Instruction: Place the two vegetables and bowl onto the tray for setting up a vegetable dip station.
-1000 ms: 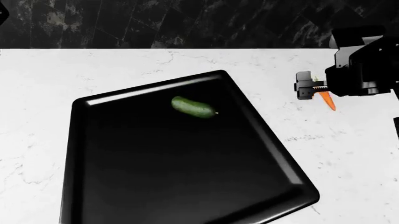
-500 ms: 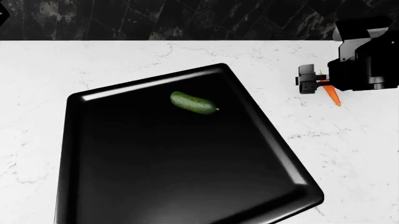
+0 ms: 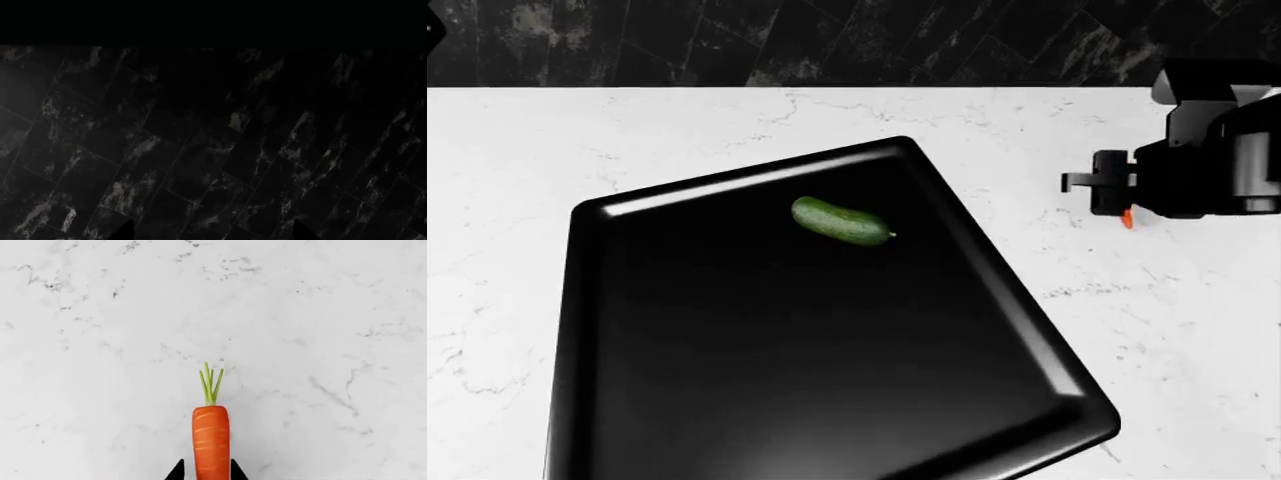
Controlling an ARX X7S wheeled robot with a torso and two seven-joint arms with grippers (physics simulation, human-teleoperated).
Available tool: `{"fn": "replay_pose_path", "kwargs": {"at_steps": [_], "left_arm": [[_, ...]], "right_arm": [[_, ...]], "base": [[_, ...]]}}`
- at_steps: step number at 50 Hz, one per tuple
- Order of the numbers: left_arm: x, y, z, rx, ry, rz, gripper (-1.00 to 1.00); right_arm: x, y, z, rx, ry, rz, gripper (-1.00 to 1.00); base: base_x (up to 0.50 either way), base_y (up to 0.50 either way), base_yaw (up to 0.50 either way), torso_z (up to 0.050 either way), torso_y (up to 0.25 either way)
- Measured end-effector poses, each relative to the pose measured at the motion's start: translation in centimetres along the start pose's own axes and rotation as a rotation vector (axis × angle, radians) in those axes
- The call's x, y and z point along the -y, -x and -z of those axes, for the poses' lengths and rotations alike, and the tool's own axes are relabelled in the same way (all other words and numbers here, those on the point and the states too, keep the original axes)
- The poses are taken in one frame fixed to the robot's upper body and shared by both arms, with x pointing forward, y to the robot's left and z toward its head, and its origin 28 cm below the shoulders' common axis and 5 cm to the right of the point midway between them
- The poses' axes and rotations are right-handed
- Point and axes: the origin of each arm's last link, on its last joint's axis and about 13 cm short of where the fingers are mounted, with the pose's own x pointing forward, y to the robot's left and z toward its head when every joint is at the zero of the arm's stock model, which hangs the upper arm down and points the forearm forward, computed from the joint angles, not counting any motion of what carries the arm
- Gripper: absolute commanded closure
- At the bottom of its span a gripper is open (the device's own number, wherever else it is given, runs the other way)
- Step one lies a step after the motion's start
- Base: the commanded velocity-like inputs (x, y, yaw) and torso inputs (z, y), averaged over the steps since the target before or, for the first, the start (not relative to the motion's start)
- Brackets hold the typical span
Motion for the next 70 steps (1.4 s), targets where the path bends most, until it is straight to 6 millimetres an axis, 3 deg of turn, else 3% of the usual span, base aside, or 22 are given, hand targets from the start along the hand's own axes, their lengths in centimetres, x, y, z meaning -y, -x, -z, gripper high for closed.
{"fn": "replay_pose_path", "kwargs": {"at_steps": [18, 34, 46, 70], "left_arm": [[0.0, 0.1, -0.1, 0.006, 0.001, 0.000, -1.00], [-0.1, 0.1, -0.2, 0.009, 0.004, -0.002, -1.00], [-0.2, 0.1, -0.3, 0.011, 0.008, -0.005, -1.00], [-0.3, 0.0, -0.3, 0.013, 0.011, -0.008, -1.00]], "right_arm": [[-0.4, 0.5, -0.4, -0.018, 0.052, 0.003, 1.00], [-3.9, 3.2, -5.5, 0.057, 0.222, -0.081, 1.00], [-7.5, 4.0, -8.4, 0.095, 0.309, -0.196, 1.00], [-12.6, 2.9, -8.2, 0.071, 0.424, -0.394, 1.00]], "base": [[0.00, 0.00, 0.00, 0.000, -0.001], [0.00, 0.00, 0.00, 0.000, 0.000], [0.00, 0.00, 0.00, 0.000, 0.000], [0.00, 0.00, 0.00, 0.000, 0.000]]}}
